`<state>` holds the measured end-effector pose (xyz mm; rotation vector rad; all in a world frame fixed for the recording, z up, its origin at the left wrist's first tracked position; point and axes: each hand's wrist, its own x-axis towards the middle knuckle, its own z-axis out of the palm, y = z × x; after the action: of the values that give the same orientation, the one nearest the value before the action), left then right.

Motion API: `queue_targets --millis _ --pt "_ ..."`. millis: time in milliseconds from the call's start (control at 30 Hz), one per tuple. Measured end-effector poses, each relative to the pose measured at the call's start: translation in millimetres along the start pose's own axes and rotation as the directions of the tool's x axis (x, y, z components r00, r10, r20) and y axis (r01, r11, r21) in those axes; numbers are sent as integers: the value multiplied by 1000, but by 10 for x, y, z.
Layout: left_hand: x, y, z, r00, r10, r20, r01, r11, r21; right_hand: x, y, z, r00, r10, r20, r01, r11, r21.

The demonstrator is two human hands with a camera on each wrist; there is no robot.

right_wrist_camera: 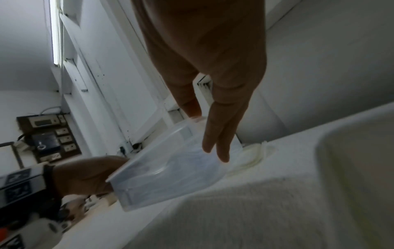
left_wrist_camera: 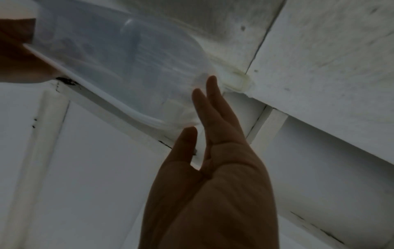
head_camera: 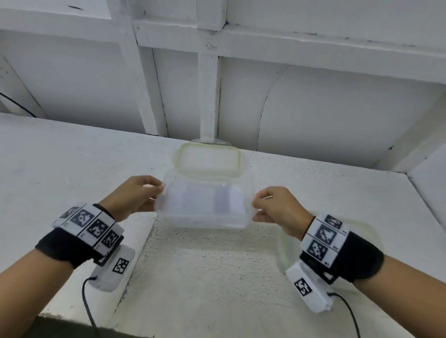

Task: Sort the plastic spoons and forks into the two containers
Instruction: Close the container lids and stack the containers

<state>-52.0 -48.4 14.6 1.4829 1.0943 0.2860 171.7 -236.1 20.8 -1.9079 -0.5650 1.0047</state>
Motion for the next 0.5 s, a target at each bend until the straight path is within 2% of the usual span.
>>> queue_targets --millis 133,300,367,433,500 --pt "-80 -249 83 997 -75 2 75 997 21 -114 213 93 999 42 12 -41 998 -42" --pt "-107 -308 143 996 -88 -11 89 995 36 -84 285 128 987 150 52 -147 987 -61" --pt "-96 -266 124 994 -105 8 105 992 73 -78 207 86 963 247 105 -242 968 -65" --pt "-66 -196 82 988 -145 46 136 978 155 -47 57 4 943 317 98 -309 947 -91" --pt "15 -103 9 985 -165 50 148 957 250 42 -137 -96 952 303 50 -297 950 -94"
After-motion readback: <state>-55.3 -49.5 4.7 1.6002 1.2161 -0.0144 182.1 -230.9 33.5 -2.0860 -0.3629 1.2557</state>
